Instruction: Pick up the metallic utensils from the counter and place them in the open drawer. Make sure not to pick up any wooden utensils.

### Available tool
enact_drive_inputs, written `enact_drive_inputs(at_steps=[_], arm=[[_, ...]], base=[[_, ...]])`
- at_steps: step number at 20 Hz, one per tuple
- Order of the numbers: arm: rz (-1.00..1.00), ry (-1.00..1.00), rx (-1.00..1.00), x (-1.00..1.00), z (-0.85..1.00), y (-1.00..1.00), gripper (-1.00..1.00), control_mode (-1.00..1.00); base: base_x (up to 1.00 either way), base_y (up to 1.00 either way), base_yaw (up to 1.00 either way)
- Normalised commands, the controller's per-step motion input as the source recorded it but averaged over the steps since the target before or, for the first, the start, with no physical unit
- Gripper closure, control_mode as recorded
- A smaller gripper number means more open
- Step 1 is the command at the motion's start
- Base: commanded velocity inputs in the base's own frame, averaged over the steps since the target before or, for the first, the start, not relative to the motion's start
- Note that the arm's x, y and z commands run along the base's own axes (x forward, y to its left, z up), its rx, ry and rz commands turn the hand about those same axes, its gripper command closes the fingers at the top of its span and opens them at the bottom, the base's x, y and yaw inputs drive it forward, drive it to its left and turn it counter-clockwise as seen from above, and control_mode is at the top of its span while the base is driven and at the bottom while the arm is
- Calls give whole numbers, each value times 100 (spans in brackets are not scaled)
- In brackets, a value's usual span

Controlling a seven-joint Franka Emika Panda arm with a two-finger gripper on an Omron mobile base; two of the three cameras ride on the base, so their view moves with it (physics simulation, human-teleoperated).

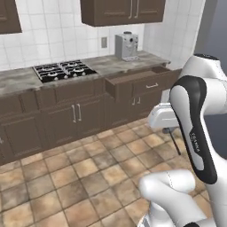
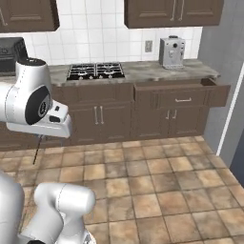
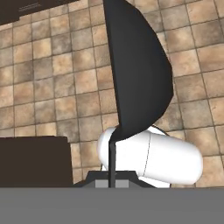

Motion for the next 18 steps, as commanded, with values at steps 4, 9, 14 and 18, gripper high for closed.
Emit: enact_drive_inputs(at_steps=[4,9,14,18], arm=[[0,0,0,0,0,0,100,100],[0,0,0,0,0,0,100,100],[0,0,0,0,0,0,100,100],[0,0,0,0,0,0,100,100]], base=[[100,0,-26],[100,0,-28],[100,0,-35],[100,-1,-35]])
